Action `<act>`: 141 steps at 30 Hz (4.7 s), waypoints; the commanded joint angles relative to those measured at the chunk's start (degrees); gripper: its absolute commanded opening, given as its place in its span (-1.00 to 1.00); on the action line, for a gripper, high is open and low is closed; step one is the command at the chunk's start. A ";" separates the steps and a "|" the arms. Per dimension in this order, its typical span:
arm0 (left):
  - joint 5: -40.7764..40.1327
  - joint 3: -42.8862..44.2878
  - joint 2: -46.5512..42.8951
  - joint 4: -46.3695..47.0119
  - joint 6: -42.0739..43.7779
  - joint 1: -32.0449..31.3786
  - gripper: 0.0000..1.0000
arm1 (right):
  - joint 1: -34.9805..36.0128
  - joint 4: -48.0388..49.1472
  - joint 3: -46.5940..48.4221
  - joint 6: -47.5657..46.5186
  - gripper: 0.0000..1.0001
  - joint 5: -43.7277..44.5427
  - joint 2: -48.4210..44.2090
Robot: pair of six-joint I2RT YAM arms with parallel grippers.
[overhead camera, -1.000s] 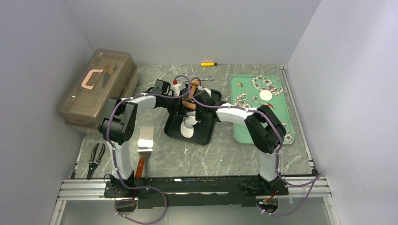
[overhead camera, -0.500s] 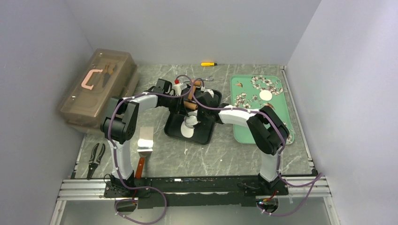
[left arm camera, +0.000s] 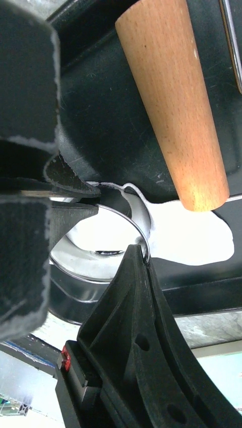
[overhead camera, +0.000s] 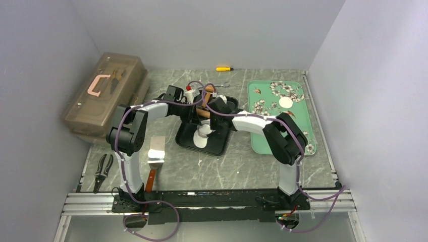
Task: Roll out the dumpling wrappers from the dough
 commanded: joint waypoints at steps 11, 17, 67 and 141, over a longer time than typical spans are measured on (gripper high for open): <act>-3.38 -5.91 5.01 -11.86 1.09 1.20 -1.00 | 2.68 -7.48 2.92 -0.47 -1.00 3.83 5.08; -3.08 -4.47 5.82 -10.94 -0.03 1.21 -1.00 | 2.03 -6.88 0.20 -0.26 -1.00 2.58 4.52; -1.08 0.75 7.68 -11.16 -1.28 -4.66 -1.00 | -1.57 -6.42 -8.74 0.68 -1.00 6.21 -0.69; -2.19 10.59 -5.01 -13.60 2.00 -0.06 -1.00 | -0.52 -7.88 12.22 -8.61 -1.00 9.10 -1.01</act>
